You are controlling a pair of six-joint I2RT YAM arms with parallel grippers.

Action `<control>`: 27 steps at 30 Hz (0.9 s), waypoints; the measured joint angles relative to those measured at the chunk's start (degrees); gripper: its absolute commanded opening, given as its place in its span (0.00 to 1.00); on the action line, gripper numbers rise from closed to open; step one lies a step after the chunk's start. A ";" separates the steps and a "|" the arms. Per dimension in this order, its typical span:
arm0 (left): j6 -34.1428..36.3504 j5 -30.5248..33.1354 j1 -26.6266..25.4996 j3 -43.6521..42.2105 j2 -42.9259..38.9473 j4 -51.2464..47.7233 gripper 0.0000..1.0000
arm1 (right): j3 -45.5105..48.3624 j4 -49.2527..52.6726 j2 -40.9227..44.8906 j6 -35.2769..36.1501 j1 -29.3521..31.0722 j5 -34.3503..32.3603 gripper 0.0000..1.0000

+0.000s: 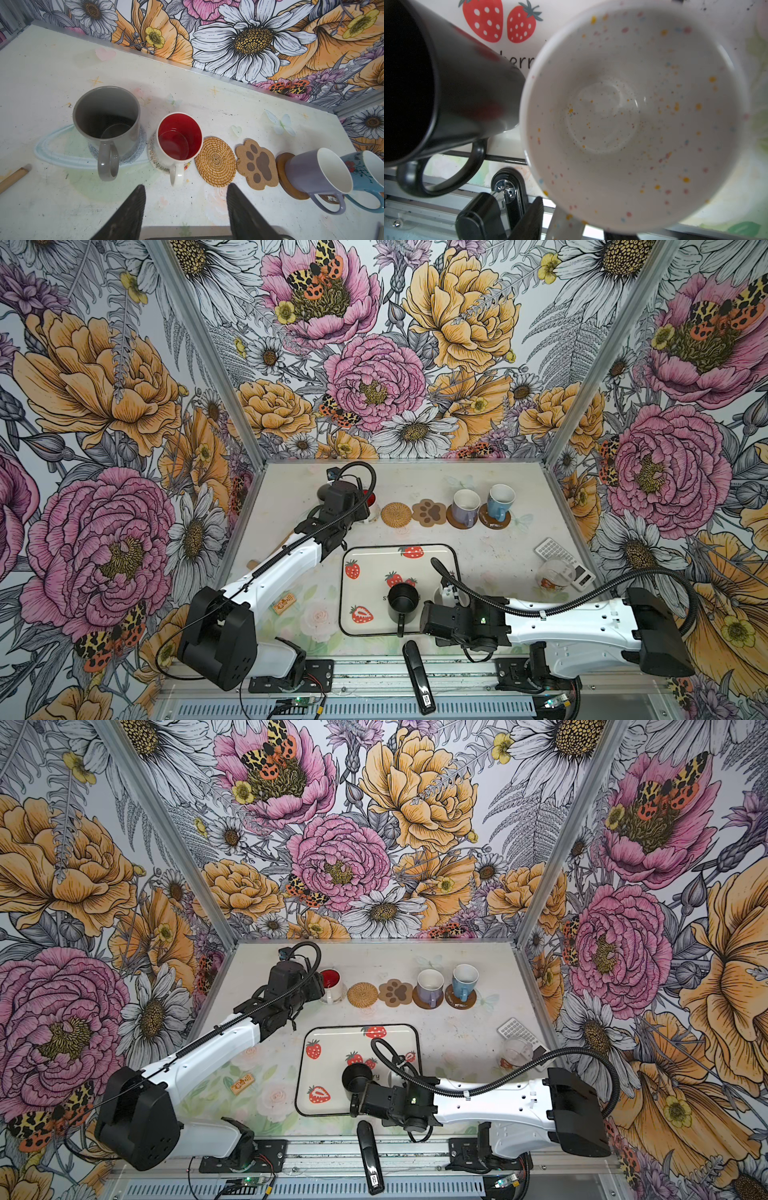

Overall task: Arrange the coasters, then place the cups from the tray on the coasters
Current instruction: 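Lower the right gripper onto the white speckled mug rim and close it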

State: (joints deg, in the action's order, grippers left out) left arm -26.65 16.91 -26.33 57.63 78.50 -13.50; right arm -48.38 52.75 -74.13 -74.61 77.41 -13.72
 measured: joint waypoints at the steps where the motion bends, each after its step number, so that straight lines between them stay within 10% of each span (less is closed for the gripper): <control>1: 0.00 -0.02 0.00 0.00 0.02 0.02 0.64 | 0.02 -0.09 -0.17 0.15 -0.17 0.07 0.40; 21: -0.22 -0.07 0.74 -0.04 0.02 0.02 0.64 | 3.32 -1.66 -0.48 4.13 -5.25 1.51 0.26; 27: -0.22 -0.26 1.05 -0.04 0.02 0.02 0.64 | 3.08 -1.25 -0.48 6.99 -6.82 1.38 0.05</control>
State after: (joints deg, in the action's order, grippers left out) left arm -26.87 16.64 -25.28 57.58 78.52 -13.47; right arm -45.30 51.51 -74.61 -67.61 70.59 -12.34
